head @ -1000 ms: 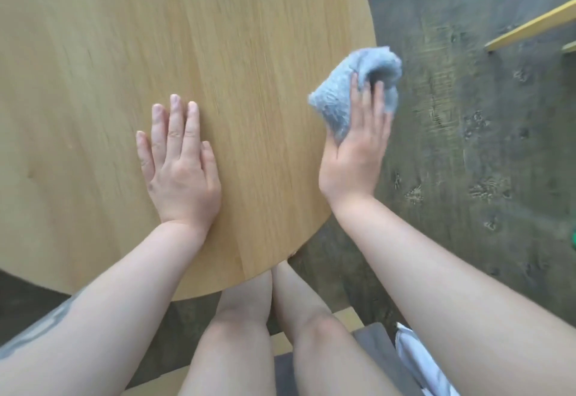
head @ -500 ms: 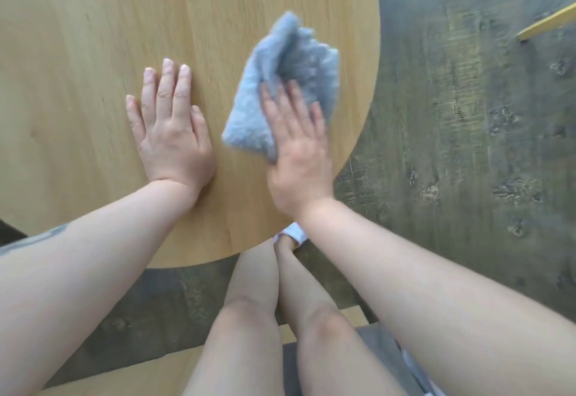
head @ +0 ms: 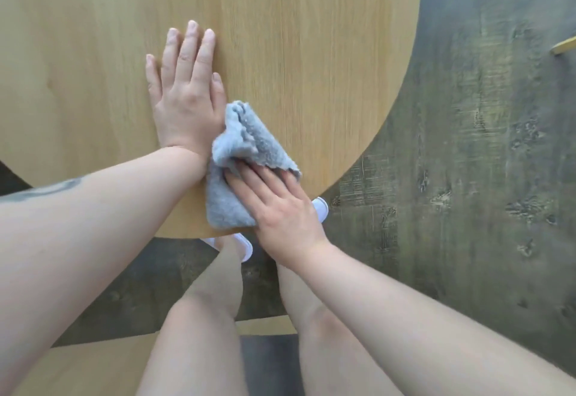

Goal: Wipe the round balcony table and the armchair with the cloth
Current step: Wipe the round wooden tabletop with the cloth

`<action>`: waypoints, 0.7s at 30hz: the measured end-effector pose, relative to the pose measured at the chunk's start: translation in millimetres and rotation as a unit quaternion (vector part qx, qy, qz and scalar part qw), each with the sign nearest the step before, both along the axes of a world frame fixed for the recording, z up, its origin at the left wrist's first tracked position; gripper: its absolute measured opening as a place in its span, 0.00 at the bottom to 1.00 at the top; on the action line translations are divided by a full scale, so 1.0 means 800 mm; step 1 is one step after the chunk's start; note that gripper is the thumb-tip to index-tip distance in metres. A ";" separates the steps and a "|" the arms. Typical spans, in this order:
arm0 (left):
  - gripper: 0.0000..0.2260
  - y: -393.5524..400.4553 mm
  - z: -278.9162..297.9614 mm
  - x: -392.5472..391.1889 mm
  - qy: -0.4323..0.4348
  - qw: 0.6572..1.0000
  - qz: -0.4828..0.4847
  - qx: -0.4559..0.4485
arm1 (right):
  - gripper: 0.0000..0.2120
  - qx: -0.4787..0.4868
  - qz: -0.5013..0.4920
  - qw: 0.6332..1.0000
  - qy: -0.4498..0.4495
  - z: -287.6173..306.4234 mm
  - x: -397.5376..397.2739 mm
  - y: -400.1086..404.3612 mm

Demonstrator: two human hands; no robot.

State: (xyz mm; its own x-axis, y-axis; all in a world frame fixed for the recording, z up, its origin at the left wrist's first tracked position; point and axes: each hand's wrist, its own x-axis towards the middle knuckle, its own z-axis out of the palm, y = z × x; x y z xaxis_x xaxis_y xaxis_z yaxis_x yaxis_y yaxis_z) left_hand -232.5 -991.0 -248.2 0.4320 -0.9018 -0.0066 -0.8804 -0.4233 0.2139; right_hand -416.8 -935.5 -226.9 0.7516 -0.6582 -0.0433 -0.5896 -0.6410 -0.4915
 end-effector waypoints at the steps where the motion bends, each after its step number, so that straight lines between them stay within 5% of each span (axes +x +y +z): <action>1: 0.23 0.001 0.001 -0.002 0.003 1.000 -0.002 -0.008 | 0.31 -0.015 0.020 0.999 0.024 -0.008 -0.022 -0.002; 5: 0.22 0.005 0.002 -0.004 0.025 0.999 -0.007 -0.045 | 0.39 -0.038 -0.142 0.985 0.085 -0.011 -0.091 -0.066; 8: 0.21 0.011 0.001 -0.006 0.045 0.996 0.013 -0.074 | 0.36 -0.025 -0.300 0.953 0.041 0.012 -0.037 -0.088; 11: 0.23 0.048 0.003 -0.007 0.078 0.992 0.086 -0.052 | 0.35 0.008 -0.116 0.993 -0.014 0.019 0.034 -0.031; 14: 0.23 0.122 0.007 0.011 0.066 0.997 0.024 0.016 | 0.36 -0.016 0.013 0.998 0.051 -0.005 0.002 0.009; 18: 0.24 0.176 0.011 0.065 0.032 0.997 -0.007 0.065 | 0.36 -0.041 -0.218 0.968 0.115 -0.004 -0.073 -0.038; 21: 0.25 0.177 0.009 0.065 0.036 0.997 -0.001 0.062 | 0.31 -0.036 -0.401 0.913 0.071 0.010 -0.008 -0.048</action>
State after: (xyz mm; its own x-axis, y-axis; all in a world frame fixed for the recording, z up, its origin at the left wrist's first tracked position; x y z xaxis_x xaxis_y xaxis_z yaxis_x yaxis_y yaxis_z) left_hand -180.6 -849.4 -241.3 0.4254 -0.8926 -0.1493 -0.8651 -0.4495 0.2225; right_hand -423.1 -974.2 -218.5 0.0179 -0.9991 -0.0380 -0.9380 -0.0036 -0.3466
